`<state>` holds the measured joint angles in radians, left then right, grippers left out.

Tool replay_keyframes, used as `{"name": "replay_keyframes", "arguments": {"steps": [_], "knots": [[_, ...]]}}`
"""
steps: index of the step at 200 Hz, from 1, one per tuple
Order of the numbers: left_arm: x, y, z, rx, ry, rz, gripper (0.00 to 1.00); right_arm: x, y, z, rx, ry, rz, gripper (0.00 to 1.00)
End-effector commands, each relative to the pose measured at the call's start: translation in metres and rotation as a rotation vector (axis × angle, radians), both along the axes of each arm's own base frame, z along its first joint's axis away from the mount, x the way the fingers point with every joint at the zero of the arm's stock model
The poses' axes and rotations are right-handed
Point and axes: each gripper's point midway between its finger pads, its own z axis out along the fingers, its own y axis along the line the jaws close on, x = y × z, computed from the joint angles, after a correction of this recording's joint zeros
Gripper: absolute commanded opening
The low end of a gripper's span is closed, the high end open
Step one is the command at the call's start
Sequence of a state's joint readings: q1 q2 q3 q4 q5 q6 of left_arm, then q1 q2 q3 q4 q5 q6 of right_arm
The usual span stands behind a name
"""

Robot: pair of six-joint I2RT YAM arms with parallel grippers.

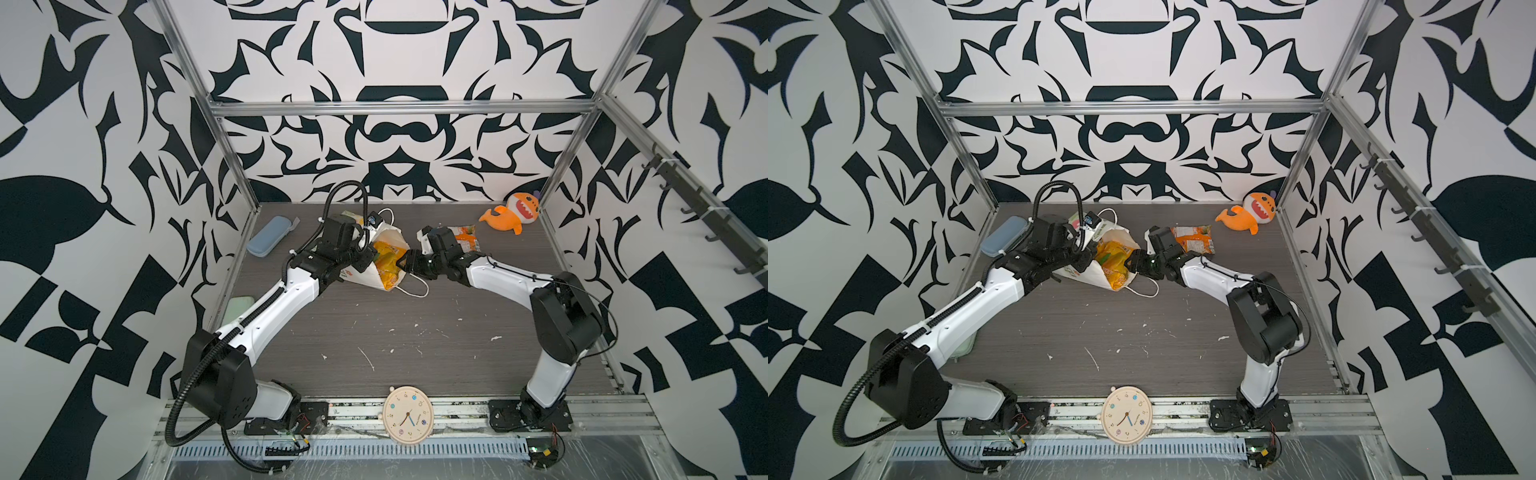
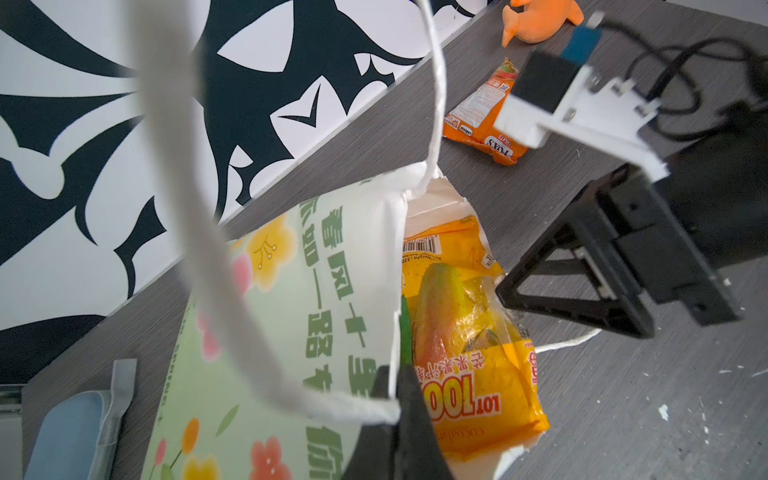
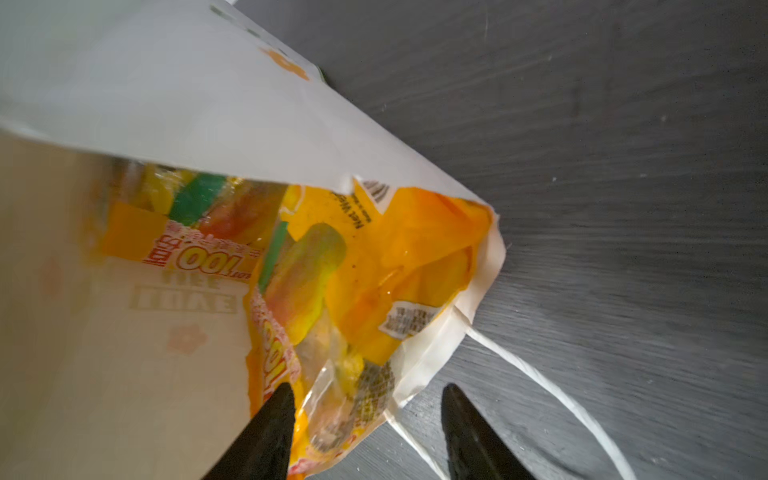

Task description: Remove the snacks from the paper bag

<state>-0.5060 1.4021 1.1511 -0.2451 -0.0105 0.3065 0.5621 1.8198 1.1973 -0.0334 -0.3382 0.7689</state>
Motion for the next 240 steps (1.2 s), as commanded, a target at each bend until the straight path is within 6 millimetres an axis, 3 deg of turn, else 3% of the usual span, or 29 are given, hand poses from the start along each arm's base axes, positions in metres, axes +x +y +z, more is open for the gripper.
{"name": "replay_keyframes", "arguments": {"steps": [1, 86, 114, 240], "knots": [[0.008, -0.006, 0.027, -0.057, -0.075, -0.003, 0.0, 0.009, 0.02, 0.031, 0.076, -0.051, 0.017, 0.6], [0.008, -0.007, 0.027, -0.057, -0.069, -0.011, 0.0, 0.028, 0.046, 0.006, 0.134, 0.03, -0.022, 0.62], [0.007, -0.007, 0.026, -0.055, -0.068, -0.014, 0.0, 0.03, 0.041, 0.001, 0.133, 0.049, -0.076, 0.69], [0.008, -0.009, 0.027, -0.061, -0.069, -0.019, 0.0, 0.034, 0.037, -0.028, 0.152, 0.203, -0.241, 0.71]]}}
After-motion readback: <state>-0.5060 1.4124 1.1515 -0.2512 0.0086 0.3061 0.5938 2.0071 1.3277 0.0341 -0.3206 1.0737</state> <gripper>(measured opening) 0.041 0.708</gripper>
